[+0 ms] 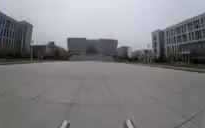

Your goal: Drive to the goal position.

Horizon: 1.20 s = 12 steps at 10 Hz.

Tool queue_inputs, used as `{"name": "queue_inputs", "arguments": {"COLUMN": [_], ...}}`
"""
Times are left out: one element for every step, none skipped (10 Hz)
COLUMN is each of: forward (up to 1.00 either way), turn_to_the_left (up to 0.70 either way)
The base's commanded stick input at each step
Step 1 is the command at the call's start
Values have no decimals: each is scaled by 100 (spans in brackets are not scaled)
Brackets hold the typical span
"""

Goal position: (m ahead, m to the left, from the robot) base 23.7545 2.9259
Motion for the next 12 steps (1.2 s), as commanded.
{"name": "queue_inputs", "arguments": {"forward": [100,100,100,100,100,100,100,100,100,100,100,100], "turn_to_the_left": [-25,-24,0,0,0,0,0,-5,-33,-18,-3,0]}}
